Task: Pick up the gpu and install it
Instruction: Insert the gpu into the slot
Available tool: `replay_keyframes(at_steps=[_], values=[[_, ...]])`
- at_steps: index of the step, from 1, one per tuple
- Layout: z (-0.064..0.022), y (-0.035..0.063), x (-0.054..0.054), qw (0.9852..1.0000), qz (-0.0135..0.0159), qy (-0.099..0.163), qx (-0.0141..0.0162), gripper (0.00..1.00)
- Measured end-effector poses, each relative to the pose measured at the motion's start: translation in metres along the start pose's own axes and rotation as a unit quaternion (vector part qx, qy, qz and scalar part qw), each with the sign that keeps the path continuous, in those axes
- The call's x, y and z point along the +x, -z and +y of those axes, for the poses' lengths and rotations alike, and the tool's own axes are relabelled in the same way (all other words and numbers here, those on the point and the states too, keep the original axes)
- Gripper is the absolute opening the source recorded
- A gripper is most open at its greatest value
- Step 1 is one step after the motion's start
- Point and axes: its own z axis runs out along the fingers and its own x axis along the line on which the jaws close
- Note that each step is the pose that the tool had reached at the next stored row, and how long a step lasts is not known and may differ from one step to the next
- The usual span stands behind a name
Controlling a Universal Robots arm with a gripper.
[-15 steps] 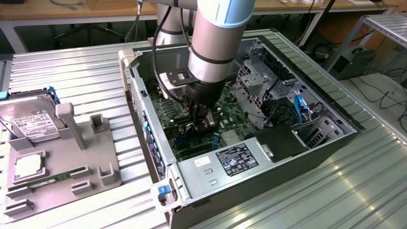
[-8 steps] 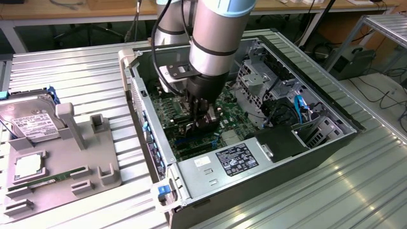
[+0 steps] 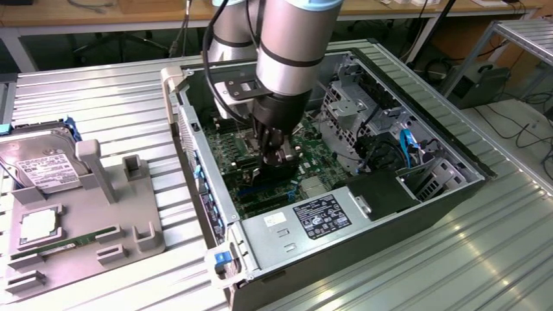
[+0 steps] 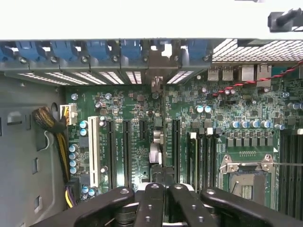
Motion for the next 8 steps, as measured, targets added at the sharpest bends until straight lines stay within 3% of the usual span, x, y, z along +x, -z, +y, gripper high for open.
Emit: replay_keyframes(at_steps=[8], values=[[0.0061,-0.0011,-0.0043,1.0,0.0012,0.001,-0.0001,0.11]])
